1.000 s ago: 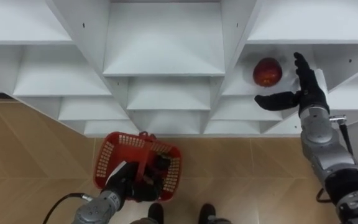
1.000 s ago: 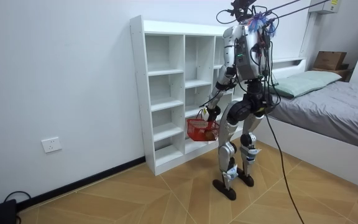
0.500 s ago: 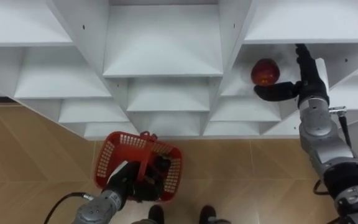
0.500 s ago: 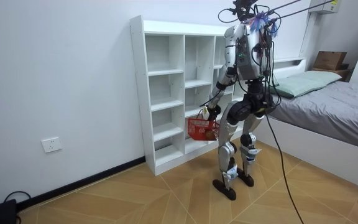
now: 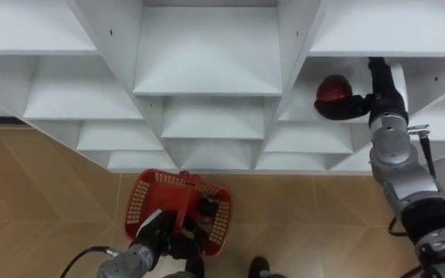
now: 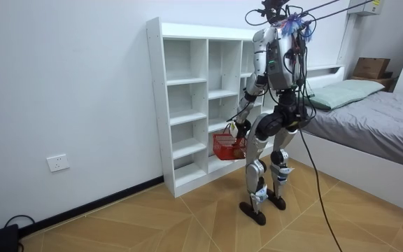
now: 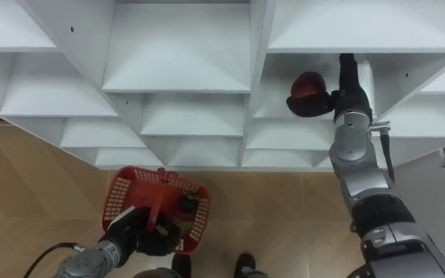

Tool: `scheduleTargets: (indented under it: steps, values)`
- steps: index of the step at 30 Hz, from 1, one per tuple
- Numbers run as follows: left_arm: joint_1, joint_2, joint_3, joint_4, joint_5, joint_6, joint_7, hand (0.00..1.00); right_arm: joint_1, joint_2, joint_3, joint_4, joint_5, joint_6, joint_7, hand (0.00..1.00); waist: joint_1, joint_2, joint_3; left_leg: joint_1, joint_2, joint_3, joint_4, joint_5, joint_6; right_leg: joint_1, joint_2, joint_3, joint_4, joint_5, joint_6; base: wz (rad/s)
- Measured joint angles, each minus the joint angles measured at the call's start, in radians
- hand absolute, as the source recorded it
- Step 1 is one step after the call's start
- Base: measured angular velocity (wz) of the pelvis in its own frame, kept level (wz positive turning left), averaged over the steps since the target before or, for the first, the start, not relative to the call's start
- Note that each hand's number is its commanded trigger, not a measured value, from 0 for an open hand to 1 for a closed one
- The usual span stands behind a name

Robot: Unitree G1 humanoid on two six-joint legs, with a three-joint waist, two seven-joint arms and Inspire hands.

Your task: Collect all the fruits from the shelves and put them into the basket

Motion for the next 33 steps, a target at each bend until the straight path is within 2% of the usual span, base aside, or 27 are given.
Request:
scheduleTargets:
  steps: [7,12,20,26,33]
  values:
    - [0.0,0.0,-0.006,0.0,0.0,0.0,0.0,1.0,0.0,0.0,0.028,-0.01,-0.002,0.0,0.0,0.0,0.001,-0.005,0.0005,-0.004,0.0,0.001,0.004,0.0,0.0,-0.005,-0.001,0.002,0.007,0.0,0.0,0.0]
    - [0.007,-0.002,-0.006,-0.021,0.004,0.0,-0.003,1.0,-0.002,0.004,0.036,-0.01,-0.079,0.003,0.004,0.0,0.004,-0.012,0.0,-0.031,0.001,-0.001,0.02,0.001,0.001,-0.028,-0.002,0.001,0.018,0.001,-0.002,0.0]
    - [0.024,-0.002,-0.006,-0.086,0.0,0.009,-0.015,1.0,-0.016,0.004,0.035,-0.01,-0.146,0.022,0.004,0.0,0.012,-0.023,0.002,-0.118,-0.001,-0.01,0.078,0.001,0.002,-0.109,-0.01,0.0,0.066,-0.001,-0.005,0.02]
    - [0.028,0.0,-0.031,-0.102,-0.038,0.012,-0.022,1.0,-0.025,0.001,0.032,-0.01,-0.16,0.023,-0.003,0.0,0.0,-0.026,0.0059,-0.174,-0.004,-0.037,0.149,-0.011,0.005,-0.148,-0.03,-0.031,0.136,-0.027,-0.013,0.17]
    - [0.032,0.0,-0.048,-0.102,-0.037,0.013,-0.025,1.0,-0.033,0.0,0.033,-0.006,-0.167,0.022,-0.016,0.0,0.005,-0.027,0.0114,-0.215,-0.001,-0.053,0.217,-0.032,-0.001,-0.18,-0.033,-0.039,0.207,-0.053,-0.018,0.07]
